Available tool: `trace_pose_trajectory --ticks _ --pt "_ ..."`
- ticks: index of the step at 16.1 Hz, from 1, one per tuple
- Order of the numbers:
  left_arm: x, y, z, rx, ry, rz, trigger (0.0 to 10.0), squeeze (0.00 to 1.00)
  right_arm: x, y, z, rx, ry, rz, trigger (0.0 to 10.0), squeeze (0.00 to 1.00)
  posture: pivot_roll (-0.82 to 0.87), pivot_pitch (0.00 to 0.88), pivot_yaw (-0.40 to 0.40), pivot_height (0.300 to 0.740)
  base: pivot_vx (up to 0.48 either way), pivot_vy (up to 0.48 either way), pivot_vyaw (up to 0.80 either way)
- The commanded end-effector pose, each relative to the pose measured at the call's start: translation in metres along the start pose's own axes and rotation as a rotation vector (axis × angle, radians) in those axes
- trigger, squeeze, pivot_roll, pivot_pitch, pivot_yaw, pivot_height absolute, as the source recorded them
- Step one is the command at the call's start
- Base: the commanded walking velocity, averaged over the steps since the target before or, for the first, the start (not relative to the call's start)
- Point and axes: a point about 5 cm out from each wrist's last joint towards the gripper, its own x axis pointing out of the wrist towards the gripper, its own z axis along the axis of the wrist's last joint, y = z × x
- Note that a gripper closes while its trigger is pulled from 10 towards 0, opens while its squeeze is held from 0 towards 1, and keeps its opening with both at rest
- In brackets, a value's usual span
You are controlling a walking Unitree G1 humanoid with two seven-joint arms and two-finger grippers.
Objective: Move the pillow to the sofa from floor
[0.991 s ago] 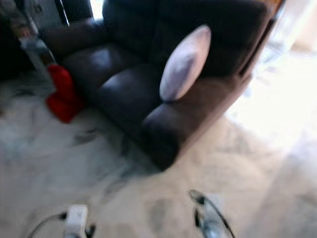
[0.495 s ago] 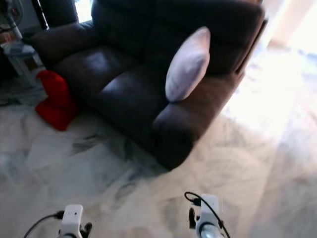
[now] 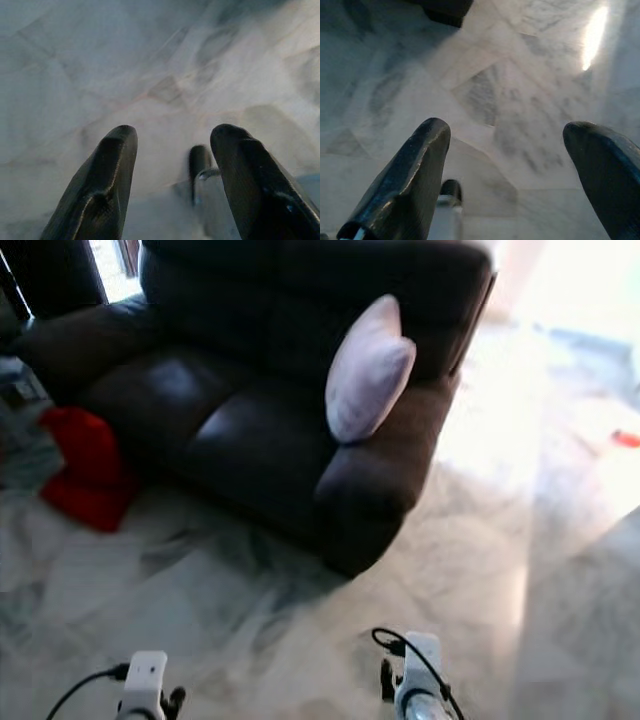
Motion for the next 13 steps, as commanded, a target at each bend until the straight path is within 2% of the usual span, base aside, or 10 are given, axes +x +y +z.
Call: trace_pose_trajectory --ticks 1,4,7,12,13 --pt "-0.0011 -0.0011 -0.006 0.008 0.028 -0.002 10.0 0.0 -0.0004 -0.0024 -0.0019 0.008 0.005 -0.009 10.0 0.0 0.0 0.0 -0.047 0.74 0.0 0.431 0.0" --pt "-0.0013 -0.0012 -0.0068 0.02 0.033 -0.005 10.0 0.0 -0.0007 -0.0018 -0.0037 0.003 0.015 -0.002 10.0 0.0 0.01 0.0 -0.046 0.74 0.0 0.447 -0.71" --pt "-0.0014 -0.0006 -0.0071 0.023 0.034 -0.004 10.0 0.0 -0.0013 -0.0068 -0.0067 -0.006 0.024 -0.032 10.0 0.0 0.01 0.0 -0.043 0.74 0.0 0.454 0.0" --pt "-0.0015 0.0009 -0.0076 0.033 0.037 -0.004 10.0 0.0 -0.0017 -0.005 -0.0079 0.003 0.025 -0.028 10.0 0.0 0.01 0.0 -0.036 0.74 0.0 0.454 0.0" --pt "-0.0016 0.001 -0.0076 0.033 0.037 -0.005 10.0 0.0 -0.0017 -0.0049 -0.0081 0.005 0.025 -0.029 10.0 0.0 0.01 0.0 -0.036 0.74 0.0 0.454 -0.54"
